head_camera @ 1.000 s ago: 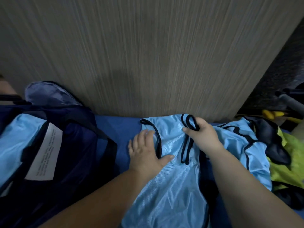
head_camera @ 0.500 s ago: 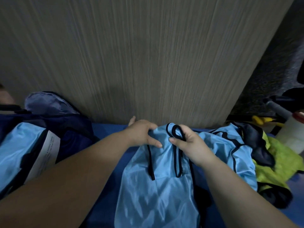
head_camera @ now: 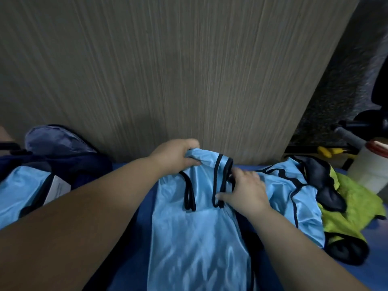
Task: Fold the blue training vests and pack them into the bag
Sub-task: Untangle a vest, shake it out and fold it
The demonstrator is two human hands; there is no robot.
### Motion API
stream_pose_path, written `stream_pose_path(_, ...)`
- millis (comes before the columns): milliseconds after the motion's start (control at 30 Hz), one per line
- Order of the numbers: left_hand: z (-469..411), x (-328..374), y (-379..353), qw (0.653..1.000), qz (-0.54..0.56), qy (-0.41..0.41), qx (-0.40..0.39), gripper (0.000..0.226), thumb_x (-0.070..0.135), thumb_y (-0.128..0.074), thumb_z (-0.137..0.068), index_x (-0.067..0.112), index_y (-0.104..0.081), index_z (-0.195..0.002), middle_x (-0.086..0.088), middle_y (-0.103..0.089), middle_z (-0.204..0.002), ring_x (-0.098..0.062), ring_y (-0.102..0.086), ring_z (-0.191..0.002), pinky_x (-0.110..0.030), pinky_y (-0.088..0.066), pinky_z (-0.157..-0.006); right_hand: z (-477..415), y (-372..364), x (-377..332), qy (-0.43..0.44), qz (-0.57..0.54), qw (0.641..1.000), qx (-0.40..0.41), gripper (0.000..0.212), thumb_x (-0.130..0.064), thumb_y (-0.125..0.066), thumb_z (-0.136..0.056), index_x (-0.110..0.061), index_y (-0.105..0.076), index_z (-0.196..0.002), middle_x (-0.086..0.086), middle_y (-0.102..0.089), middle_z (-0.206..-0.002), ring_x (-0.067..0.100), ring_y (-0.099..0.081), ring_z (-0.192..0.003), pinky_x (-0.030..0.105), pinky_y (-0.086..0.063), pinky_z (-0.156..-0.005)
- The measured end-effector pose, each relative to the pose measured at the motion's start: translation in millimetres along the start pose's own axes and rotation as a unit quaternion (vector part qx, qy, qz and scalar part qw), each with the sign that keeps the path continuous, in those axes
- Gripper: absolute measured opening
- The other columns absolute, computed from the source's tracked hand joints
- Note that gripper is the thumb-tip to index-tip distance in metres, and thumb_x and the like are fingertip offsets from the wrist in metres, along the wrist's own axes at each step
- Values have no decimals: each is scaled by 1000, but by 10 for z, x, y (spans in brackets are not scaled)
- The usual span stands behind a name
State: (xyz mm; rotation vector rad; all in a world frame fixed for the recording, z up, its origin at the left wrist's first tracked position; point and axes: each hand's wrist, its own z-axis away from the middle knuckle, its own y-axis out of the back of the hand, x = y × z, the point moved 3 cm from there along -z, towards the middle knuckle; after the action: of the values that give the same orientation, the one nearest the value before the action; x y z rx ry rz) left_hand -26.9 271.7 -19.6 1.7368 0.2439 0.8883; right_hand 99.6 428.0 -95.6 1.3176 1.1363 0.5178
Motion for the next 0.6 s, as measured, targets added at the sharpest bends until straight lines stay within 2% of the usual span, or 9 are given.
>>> stream_pose_path(100,-32,40,64,999,-18,-5,26,26,36,-69,-88,32,-47,-74,11,-56,-75,-7,-54,-70,-29,-41,-59,38,99,-75,50,-39,989,136,53,-49,-80,-68,-24,-46,-100,-7,-47,-101,17,-43,-102,34,-40,-91)
stream_pose_path(167,-47,38,69,999,-17,-1,28,24,36,-69,-87,31,-49,-77,11,-58,-78,-8,-56,-72,-30,-43,-62,48,75,-99,56,-119,982,138,47,-43,-81,-70,-23,-45,-92,-9,-47,-94,16,-48,-96,31,-41,-80)
stream_pose_path(200,-51,29,67,999,-12,0,30,23,36,-70,-87,31,-49,-77,11,-59,-78,-8,-56,-73,-30,-44,-62,46,36,-92,37,-157,980,116,50,-45,-82,-67,-23,-46,-95,-10,-49,-97,15,-51,-97,30,-42,-79)
stream_pose_path(267,-44,23,60,999,9,-5,35,24,34,-73,-84,30,-50,-76,11,-59,-75,-9,-57,-71,-30,-45,-62,27,-79,-31,-23,-219,975,43,83,-56,-87,-54,-24,-46,-117,-10,-51,-116,14,-50,-114,34,-47,-92)
stream_pose_path(333,-33,32,50,999,32,-19,30,22,31,-75,-83,28,-54,-77,9,-60,-74,-12,-58,-71,-35,-49,-64,28,-209,19,-58,-237,969,-38,125,-69,-86,-36,-27,-30,-140,-7,-46,-134,17,-43,-129,42,-44,-104)
stream_pose_path(400,-33,51,51,998,41,-36,19,20,28,-76,-82,27,-57,-79,6,-63,-77,-16,-62,-74,-41,-53,-69,23,-281,41,-69,-231,968,-71,132,-77,-81,-27,-33,-29,-141,-6,-50,-133,18,-46,-128,44,-45,-104)
stream_pose_path(467,-42,84,70,997,47,-52,12,20,27,-77,-81,28,-58,-79,4,-64,-80,-18,-63,-77,-44,-54,-70,-5,-327,51,-63,-210,970,-100,112,-76,-81,-31,-36,-46,-129,-10,-59,-121,14,-52,-120,41,-48,-100)
stream_pose_path(533,-60,110,107,997,36,-68,11,21,27,-78,-80,30,-57,-76,5,-61,-81,-16,-60,-76,-41,-53,-70,-14,-344,50,-63,-194,971,-127,72,-66,-85,-43,-37,-63,-105,-17,-67,-102,9,-61,-106,35,-52,-93)
stream_pose_path(600,-81,113,161,997,-4,-78,24,20,29,-76,-80,31,-56,-76,7,-54,-83,-11,-55,-78,-36,-51,-72,-25,-335,37,-77,-219,965,-117,46,-53,-87,-58,-36,-66,-94,-18,-68,-91,7,-64,-92,31,-54,-85)
